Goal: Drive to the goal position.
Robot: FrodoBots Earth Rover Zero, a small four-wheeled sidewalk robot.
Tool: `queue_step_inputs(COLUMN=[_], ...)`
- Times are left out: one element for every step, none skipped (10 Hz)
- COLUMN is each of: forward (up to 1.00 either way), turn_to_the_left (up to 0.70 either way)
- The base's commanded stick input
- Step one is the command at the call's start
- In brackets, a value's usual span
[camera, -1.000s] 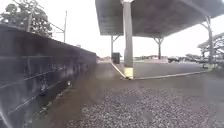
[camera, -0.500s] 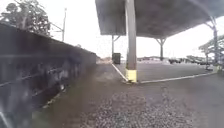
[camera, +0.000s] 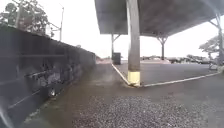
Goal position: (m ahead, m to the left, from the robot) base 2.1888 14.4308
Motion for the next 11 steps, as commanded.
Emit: queue_step_inputs(forward=[0.7, 0.7, 0.7, 0.7, 0.7, 0.7, 0.7, 0.7, 0.7, 0.7, 0.7], turn_to_the_left=[0.0, 0.03, 0.11, 0.11, 0.0, 0.0, 0.0, 0.0, 0.0, 0.0, 0.0])
